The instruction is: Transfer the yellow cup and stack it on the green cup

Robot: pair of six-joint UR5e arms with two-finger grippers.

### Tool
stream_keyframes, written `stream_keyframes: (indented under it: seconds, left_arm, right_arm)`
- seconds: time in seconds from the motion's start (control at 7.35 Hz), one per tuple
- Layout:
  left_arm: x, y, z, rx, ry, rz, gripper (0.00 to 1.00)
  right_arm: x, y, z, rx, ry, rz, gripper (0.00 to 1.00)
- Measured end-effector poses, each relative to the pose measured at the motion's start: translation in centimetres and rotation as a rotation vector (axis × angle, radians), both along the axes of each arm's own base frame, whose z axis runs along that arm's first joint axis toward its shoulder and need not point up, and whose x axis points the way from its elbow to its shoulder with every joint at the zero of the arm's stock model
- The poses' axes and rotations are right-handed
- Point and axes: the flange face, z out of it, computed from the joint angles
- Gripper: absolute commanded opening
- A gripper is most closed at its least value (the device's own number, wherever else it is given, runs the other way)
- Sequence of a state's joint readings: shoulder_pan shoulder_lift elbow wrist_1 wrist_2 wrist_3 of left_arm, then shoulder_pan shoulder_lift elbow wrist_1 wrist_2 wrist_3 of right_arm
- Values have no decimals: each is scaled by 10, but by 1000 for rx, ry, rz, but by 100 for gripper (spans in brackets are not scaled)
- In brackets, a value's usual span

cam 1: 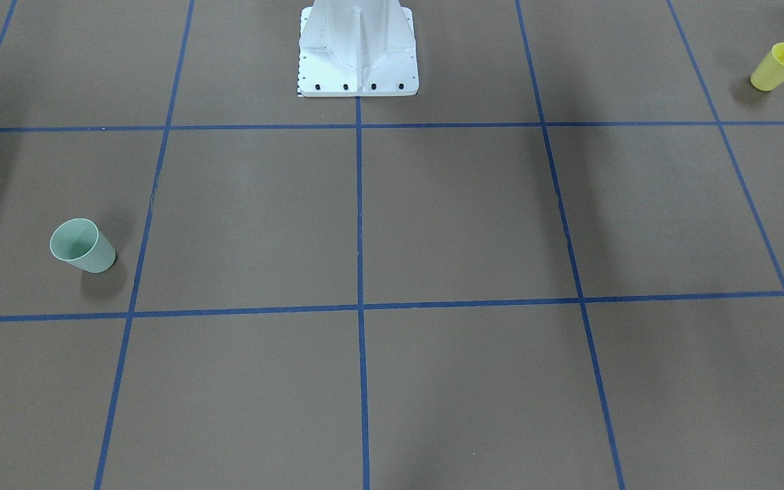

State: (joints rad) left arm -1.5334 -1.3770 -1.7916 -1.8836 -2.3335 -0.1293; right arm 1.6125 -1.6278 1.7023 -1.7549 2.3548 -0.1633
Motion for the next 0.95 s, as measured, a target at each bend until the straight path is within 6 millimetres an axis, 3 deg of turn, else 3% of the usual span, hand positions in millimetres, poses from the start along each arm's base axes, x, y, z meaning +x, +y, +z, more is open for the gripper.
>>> stream_keyframes:
  seconds: [0.54, 0.82, 0.95]
  left_arm:
    - [-1, 9, 6, -19, -2, -4, 100]
    - [-4, 15, 0, -56, -24, -61, 100]
    - [-7, 29, -9, -90, -60, -115, 100]
  right_arm:
    - [1, 0, 1, -2, 2, 3, 99]
    - [1, -1, -3, 7, 2, 3, 99]
    - [1, -2, -5, 14, 2, 2, 99]
